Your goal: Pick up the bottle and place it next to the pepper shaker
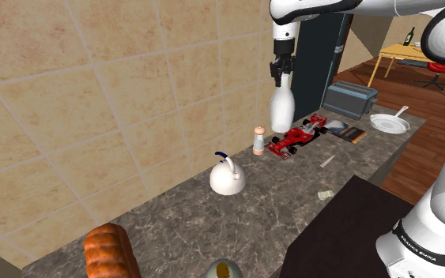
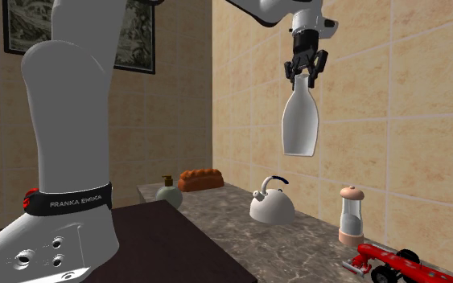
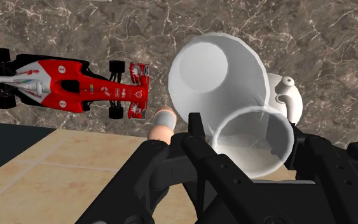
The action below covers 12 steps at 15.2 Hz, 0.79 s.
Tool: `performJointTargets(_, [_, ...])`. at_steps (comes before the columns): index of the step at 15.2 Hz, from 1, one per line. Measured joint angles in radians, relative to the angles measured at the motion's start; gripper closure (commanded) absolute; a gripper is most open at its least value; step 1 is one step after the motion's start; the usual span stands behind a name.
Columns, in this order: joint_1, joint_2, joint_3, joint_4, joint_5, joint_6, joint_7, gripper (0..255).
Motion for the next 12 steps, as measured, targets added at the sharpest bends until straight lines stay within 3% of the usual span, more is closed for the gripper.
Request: performJointTargets(12, [0.001,-0.004,0.001,-0.163,0.0,0.16,0.001,255])
